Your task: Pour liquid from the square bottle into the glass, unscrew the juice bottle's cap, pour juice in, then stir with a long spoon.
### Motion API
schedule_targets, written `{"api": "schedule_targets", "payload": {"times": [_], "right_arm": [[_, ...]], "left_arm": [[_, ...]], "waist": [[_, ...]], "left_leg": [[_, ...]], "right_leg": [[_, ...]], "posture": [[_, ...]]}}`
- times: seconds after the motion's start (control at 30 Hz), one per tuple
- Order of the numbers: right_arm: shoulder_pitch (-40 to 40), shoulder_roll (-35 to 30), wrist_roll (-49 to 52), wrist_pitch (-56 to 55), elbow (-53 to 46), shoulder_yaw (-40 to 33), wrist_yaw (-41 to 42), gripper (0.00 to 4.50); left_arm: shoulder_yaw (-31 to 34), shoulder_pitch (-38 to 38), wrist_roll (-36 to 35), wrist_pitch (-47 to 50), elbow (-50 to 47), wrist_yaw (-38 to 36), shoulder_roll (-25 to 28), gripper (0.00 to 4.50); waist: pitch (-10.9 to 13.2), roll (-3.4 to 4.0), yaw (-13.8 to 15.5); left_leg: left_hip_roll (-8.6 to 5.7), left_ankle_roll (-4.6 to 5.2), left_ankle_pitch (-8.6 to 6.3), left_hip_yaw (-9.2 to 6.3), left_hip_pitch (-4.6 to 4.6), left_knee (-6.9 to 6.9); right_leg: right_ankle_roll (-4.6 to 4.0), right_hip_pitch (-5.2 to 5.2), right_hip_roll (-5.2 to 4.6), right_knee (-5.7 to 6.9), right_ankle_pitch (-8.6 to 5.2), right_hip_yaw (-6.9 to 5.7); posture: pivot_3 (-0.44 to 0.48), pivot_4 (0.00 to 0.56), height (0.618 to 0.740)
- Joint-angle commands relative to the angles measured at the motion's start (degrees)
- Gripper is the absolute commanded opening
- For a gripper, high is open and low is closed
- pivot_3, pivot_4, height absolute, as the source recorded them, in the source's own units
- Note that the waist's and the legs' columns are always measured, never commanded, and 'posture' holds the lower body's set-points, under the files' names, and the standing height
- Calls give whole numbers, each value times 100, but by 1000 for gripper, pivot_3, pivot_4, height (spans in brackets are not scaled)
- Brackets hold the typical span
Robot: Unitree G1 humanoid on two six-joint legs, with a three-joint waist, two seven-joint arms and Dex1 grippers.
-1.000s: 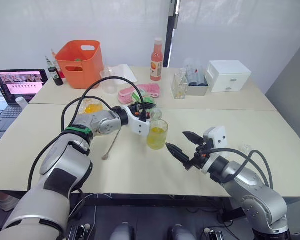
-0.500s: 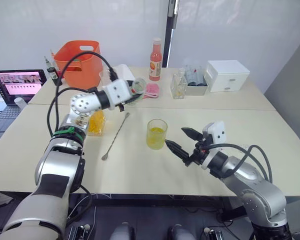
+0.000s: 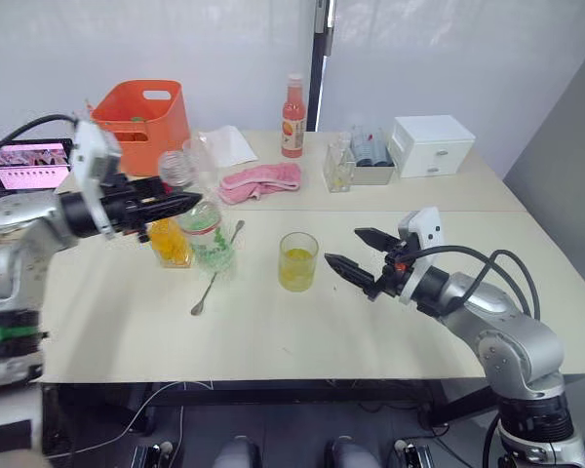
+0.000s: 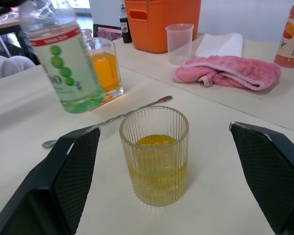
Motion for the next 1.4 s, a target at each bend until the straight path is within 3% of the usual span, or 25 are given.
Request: {"api": "schedule_targets", "payload": {"times": [0.03,0.17,0.4,0.53,0.9,1.17,1.4], "right_arm": [[-7,-64,61,-9,-80,-38,163,4470],[123,-67,58,-8,-87,0,265,4470],[214,-69,13,15,-144,57,275,4470],[274,-25,19,33,-246,117,207,4470],[493,56,38,73,-517,121,-26,4470],[545,77,61,151,-653,69,-182,4470],[516,78,73,184,-664,59,-245,4470]], "left_arm": [[928,560,-365,440,-570,128,352,1404],[1670,1372,-243,433,-456,192,590,1404],[1805,1539,183,72,157,731,619,1404],[1297,689,734,-289,1002,1551,511,1404],[125,-1229,1769,-1587,3281,1940,-15,1404],[-166,-1759,2112,-1994,4427,2030,-311,1404],[-244,-1939,2217,-2100,4801,1969,-376,1404]], "waist": [[0,0,38],[0,-1,50],[0,-2,108],[2,-12,147],[1,-33,173],[0,-35,156],[0,-36,160]], "left_leg": [[0,-2,1,1,0,1],[1,-2,1,9,6,0],[-2,-7,3,15,22,0],[-1,-8,4,16,22,0],[-7,-11,6,20,20,0],[-4,-10,6,19,19,-1],[-8,-11,6,19,20,0]], "right_leg": [[0,1,0,-1,0,0],[-4,0,-2,-6,-2,1],[-7,9,-8,-24,-4,1],[-8,5,-4,-19,-5,1],[-8,4,-7,-10,-4,1],[-8,2,-4,-6,-4,1],[-8,3,-8,-7,-4,1]], "posture": [[0,150,715],[0,150,715],[0,150,715],[0,150,715],[0,150,715],[0,150,715],[0,150,715]]}}
